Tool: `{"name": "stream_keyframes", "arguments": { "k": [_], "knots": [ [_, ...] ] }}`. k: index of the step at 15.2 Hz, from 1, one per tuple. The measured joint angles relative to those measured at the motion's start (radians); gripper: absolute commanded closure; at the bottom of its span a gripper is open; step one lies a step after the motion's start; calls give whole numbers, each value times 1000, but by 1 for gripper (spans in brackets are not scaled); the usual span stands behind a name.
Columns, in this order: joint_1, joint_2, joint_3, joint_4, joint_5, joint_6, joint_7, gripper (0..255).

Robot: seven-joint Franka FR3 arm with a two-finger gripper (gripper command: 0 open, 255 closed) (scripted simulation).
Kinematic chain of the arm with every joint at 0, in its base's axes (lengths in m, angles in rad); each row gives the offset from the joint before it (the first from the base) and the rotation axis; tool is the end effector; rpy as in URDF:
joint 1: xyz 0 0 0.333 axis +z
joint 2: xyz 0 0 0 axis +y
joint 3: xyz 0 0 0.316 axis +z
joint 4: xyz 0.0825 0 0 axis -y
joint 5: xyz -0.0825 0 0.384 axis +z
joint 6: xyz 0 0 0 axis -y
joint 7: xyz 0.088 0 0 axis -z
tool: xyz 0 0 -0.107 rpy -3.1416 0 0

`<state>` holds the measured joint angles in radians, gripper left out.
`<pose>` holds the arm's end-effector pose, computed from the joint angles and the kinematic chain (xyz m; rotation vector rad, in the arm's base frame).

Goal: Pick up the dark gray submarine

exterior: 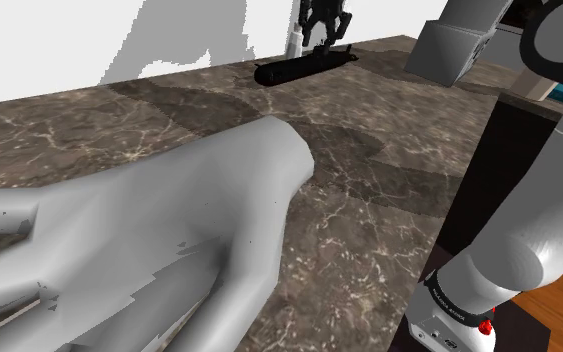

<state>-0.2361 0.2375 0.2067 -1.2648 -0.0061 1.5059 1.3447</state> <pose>0.6181 -0.0365 0.6253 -2.3927 1.9755 0.0295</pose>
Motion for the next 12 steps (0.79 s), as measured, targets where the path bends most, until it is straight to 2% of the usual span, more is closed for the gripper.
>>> {"name": "stream_keyframes", "arguments": {
  "k": [8, 12],
  "knots": [
    [-1, -5, 0, -10, 1, 5, 0, 255],
    [4, 17, 1, 50, -3, -36, 4, 255]
  ]
}}
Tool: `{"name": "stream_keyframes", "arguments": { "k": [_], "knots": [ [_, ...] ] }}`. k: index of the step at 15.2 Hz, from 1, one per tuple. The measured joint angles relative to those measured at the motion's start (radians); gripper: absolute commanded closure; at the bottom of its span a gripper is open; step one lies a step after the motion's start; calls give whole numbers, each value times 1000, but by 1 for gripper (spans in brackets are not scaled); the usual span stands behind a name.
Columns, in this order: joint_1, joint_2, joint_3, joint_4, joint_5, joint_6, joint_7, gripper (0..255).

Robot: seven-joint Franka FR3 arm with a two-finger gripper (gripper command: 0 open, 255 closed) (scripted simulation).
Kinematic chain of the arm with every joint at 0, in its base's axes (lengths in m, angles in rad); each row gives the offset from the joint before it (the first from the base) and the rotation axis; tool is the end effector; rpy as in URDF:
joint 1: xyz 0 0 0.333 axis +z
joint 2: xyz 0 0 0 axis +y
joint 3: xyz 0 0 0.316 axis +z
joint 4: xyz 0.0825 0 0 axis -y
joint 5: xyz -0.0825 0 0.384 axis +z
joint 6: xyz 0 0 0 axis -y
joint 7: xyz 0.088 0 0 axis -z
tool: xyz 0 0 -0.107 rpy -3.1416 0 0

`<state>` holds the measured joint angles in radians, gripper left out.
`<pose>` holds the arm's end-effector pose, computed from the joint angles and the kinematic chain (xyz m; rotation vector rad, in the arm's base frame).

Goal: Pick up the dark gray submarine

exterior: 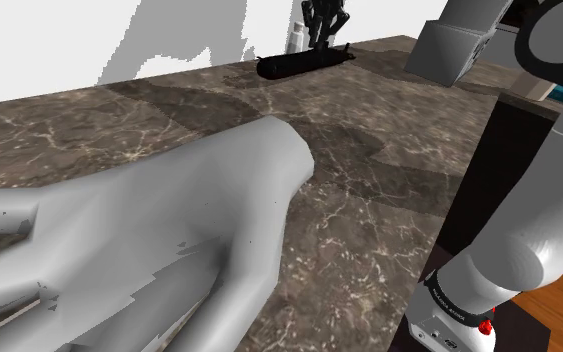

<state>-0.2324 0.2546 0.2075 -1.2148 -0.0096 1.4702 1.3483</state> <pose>0.6188 -0.0362 0.6348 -2.3933 1.9770 0.0329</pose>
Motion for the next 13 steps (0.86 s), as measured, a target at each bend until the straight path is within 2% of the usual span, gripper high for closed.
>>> {"name": "stream_keyframes", "arguments": {
  "k": [5, 9, 13],
  "knots": [
    [10, 44, 2, 127, -10, -84, 7, 255],
    [23, 100, 2, 271, -22, -172, 11, 255],
    [47, 190, 2, 473, -42, -285, 17, 255]
  ]
}}
